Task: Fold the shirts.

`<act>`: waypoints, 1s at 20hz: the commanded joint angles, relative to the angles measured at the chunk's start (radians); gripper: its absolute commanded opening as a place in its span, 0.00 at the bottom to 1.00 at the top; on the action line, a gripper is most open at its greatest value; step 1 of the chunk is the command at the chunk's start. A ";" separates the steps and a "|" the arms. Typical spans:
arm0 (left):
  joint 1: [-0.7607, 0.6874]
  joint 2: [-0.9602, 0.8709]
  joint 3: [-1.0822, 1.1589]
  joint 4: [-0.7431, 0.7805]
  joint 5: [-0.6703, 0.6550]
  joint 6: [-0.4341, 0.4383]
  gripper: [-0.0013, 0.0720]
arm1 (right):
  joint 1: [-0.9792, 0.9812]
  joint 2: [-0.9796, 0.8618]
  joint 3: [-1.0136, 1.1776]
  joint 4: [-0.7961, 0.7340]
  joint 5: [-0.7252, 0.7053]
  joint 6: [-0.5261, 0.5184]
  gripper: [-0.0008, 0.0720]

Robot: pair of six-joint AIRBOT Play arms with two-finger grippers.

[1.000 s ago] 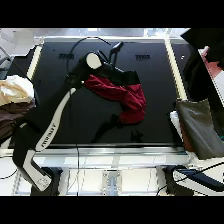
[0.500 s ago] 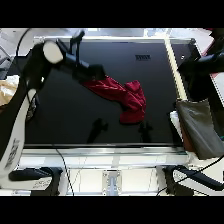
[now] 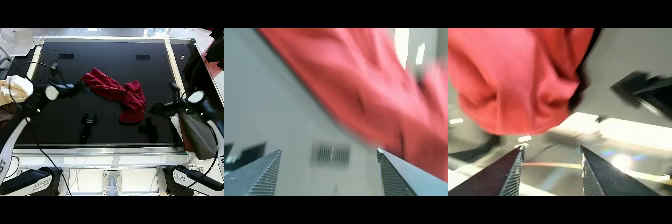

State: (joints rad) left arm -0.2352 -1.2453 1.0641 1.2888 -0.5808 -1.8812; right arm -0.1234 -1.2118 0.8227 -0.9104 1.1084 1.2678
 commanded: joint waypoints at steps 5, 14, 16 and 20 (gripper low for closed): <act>0.195 -0.388 0.473 -0.213 -0.198 0.120 0.98 | 0.003 0.000 -0.294 0.487 -0.118 -0.096 0.57; 0.191 -0.766 0.737 -0.307 -0.186 0.149 0.98 | 0.253 0.001 -0.297 0.566 -0.427 -0.137 0.57; 0.191 -0.814 0.795 -0.306 -0.182 0.172 0.98 | 0.253 0.005 -0.297 0.566 -0.415 -0.137 0.57; 0.200 -0.853 0.828 -0.303 -0.184 0.182 0.89 | 0.253 0.005 -0.297 0.576 -0.412 -0.137 0.57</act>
State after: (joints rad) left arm -0.0406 -2.0590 1.8584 0.9878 -0.7643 -1.7176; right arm 0.1219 -1.2079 0.5266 -0.3443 0.7109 1.1324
